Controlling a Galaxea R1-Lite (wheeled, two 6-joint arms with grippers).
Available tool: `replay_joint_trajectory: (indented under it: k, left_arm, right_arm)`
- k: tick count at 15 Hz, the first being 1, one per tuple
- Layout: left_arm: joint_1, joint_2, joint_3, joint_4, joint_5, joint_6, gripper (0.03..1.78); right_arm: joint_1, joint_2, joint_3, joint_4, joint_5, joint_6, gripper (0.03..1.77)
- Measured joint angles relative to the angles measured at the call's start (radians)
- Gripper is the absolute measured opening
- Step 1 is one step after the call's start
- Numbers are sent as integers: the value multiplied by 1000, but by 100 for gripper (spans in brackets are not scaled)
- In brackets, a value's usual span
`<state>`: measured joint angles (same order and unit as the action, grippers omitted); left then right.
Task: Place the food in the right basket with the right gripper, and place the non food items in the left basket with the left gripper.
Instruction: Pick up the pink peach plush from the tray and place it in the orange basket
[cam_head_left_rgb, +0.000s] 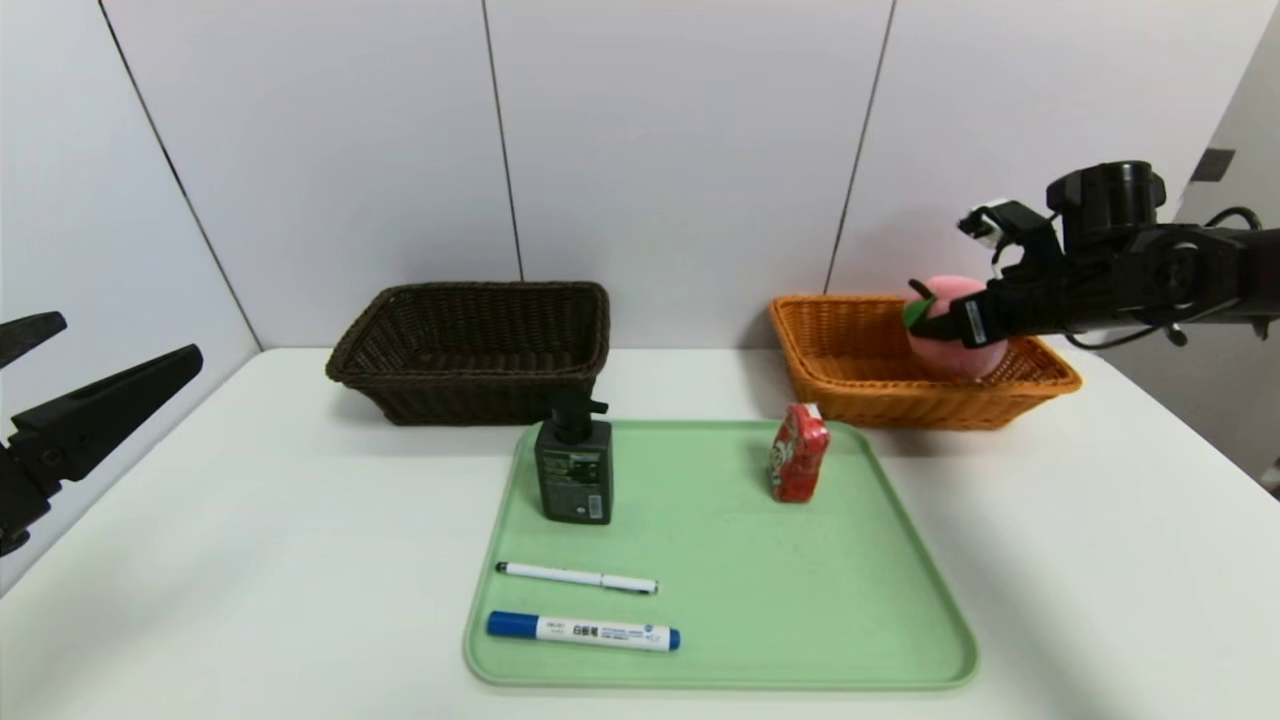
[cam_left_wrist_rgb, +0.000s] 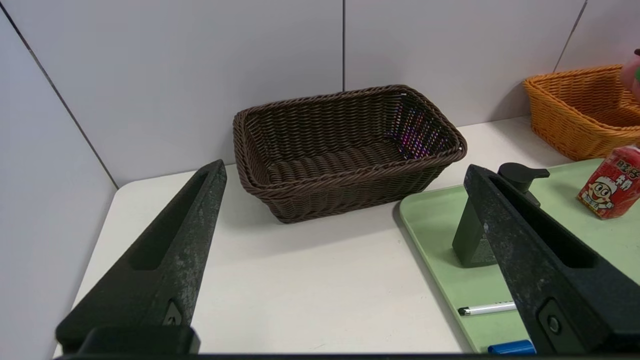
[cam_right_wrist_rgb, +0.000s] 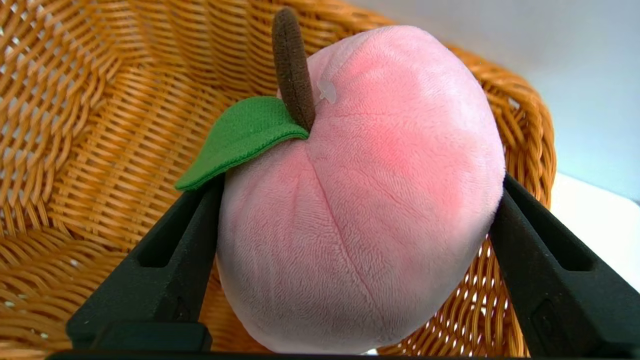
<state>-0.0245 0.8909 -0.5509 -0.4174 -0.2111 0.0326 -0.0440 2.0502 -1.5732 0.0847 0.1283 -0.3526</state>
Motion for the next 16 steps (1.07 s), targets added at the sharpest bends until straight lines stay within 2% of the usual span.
replay_joint_trajectory:
  k: [6,16]
  left_arm:
    - [0,-2,-1,0,0,0,169]
    - [0,-3,0,0,0,0,169]
  right_arm:
    - [17,-2,19,-1,-64,0,167]
    - [18,7,10,-126,-57,-9,169]
